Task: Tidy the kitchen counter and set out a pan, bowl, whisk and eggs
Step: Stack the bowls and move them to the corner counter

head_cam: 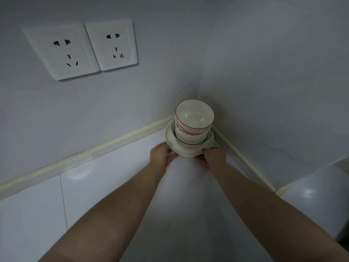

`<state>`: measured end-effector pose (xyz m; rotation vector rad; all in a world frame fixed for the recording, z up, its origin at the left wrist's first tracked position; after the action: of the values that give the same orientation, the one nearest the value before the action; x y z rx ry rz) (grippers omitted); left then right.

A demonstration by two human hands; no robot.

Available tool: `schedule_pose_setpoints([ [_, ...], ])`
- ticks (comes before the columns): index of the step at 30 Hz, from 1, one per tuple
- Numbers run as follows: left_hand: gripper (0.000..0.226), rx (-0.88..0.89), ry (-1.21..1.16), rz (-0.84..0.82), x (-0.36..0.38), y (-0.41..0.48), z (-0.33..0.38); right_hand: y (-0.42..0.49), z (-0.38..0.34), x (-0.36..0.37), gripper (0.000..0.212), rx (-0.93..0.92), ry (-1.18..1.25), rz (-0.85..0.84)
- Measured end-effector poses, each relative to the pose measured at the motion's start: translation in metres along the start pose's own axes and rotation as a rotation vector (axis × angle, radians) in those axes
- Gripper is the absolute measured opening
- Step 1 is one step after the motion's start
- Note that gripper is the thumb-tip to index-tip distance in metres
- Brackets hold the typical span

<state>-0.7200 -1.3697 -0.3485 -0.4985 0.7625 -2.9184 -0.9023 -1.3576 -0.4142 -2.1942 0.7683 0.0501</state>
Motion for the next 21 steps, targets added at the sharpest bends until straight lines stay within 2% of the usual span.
schedule_pose_setpoints([
  [4, 0.022, -0.020, -0.009, 0.012, 0.001, -0.001, 0.003, -0.030, -0.010, -0.003, 0.014, 0.008, 0.050, -0.003],
  [10, 0.019, -0.058, -0.037, 0.001, 0.001, -0.003, 0.007, -0.021, -0.007, -0.001, 0.022, 0.009, 0.058, -0.011],
  [16, 0.008, -0.075, 0.049, -0.045, -0.001, -0.013, 0.011, -0.070, -0.008, -0.002, 0.019, 0.078, 0.157, -0.073],
  [21, 0.020, -0.040, 0.166, -0.110, -0.010, -0.039, 0.026, -0.113, -0.006, 0.000, 0.017, 0.054, 0.127, -0.077],
])
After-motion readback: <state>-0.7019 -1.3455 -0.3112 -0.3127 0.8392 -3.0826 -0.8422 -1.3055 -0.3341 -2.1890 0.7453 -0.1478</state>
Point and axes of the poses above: each hand's wrist, its own y-axis towards the middle knuckle, its own x-axis out of the palm, z = x × y, the point moved 2 cm from there along y, towards the middle knuckle, and after that the axes turned 9 degrees about x, right-handed, at the moved point
